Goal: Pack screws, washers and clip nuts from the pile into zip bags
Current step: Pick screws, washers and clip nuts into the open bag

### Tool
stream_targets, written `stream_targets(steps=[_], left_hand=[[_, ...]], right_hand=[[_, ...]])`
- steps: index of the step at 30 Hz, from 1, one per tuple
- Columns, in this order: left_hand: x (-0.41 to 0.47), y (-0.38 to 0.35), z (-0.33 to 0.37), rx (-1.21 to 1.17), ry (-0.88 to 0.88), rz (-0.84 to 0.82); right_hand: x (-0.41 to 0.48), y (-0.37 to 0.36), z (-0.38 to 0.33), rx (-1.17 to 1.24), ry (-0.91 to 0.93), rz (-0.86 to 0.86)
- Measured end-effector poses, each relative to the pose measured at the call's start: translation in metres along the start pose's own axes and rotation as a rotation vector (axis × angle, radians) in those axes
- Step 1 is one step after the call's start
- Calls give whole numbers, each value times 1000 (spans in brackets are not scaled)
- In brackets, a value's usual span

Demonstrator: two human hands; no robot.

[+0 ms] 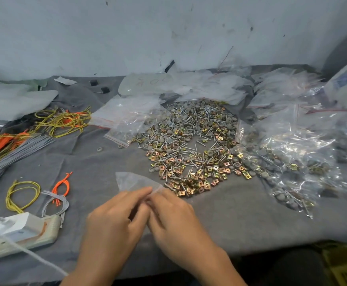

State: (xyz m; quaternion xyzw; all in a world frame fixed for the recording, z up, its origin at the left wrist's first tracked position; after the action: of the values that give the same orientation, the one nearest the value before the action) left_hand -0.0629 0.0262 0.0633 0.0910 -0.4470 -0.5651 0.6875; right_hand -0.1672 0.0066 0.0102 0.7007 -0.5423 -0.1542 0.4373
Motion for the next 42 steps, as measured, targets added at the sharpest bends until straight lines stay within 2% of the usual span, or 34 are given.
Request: stream_targets(steps=[3,6,9,12,17,24,28,31,37,42], left_hand=[[-3,3,-1,87,-94,-5],[-3,5,-8,185,-178,22],[-1,14,-21,255,-174,111],[-8,11,-24,200,-208,159],[-17,-1,-26,94,-317,173],[8,-14,-84,180,-104,176],[13,-52,-112,-24,141,6],[9,-65,-118,-92,213,-40],[9,-70,-121,-90,243,-81],[7,-73,-127,-94,293,-125]], right_hand=[[5,-5,-1,8,-33,6],[5,-12,-4,121,-60,25],[4,-18,-7,117,-65,44],[4,-28,-8,10,-38,3],[13,-44,-7,30,6,-96],[-2,-42,19,80,-9,-52],[8,-6,71,-154,-128,12],[28,18,96,-285,-174,32],[68,-17,77,-509,41,-250],[71,-33,55,-677,208,-181]])
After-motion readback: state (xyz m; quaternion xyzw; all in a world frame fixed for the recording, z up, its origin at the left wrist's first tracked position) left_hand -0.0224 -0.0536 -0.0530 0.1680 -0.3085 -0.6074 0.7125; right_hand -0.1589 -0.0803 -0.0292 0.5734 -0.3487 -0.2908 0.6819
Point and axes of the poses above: each hand's wrist, its own x-axis towards the middle knuckle, its own y-axis out of the back of the hand, z = x × y, the point moved 9 cm from there along x, towards the middle knuckle, and after that the axes turned 11 degrees about -x, right-handed, at the moved point
